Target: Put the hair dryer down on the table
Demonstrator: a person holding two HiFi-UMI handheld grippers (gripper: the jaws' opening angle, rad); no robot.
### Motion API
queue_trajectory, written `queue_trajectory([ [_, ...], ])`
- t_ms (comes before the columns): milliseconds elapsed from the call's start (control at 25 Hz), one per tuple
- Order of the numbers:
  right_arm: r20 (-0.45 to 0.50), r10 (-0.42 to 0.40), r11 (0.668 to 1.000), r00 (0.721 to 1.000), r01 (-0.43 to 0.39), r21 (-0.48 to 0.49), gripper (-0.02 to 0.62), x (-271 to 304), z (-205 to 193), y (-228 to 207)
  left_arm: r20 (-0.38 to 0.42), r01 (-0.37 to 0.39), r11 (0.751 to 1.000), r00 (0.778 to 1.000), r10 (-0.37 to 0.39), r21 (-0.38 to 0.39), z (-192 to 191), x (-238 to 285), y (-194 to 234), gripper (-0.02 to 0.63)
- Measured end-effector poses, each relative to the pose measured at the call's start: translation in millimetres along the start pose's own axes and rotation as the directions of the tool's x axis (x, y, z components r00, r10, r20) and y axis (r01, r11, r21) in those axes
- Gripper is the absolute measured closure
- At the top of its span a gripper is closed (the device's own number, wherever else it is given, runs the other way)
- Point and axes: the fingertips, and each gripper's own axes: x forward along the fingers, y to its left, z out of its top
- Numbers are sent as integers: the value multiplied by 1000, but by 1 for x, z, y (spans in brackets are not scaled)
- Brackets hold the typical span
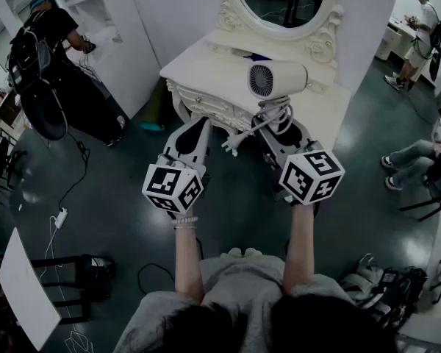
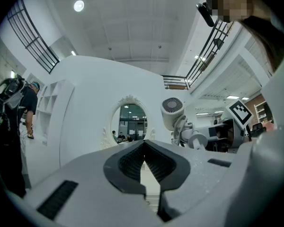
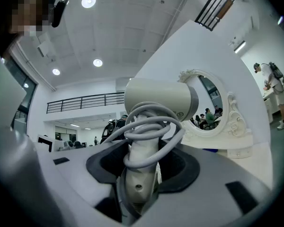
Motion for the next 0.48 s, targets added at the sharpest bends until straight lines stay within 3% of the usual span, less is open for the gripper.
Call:
queue_trajectory([
  [480,-45,19,1000,999,-19,7,404,4,-9,-15,-22,-14,1000,1000,14,-17,-15,16,-5,601],
])
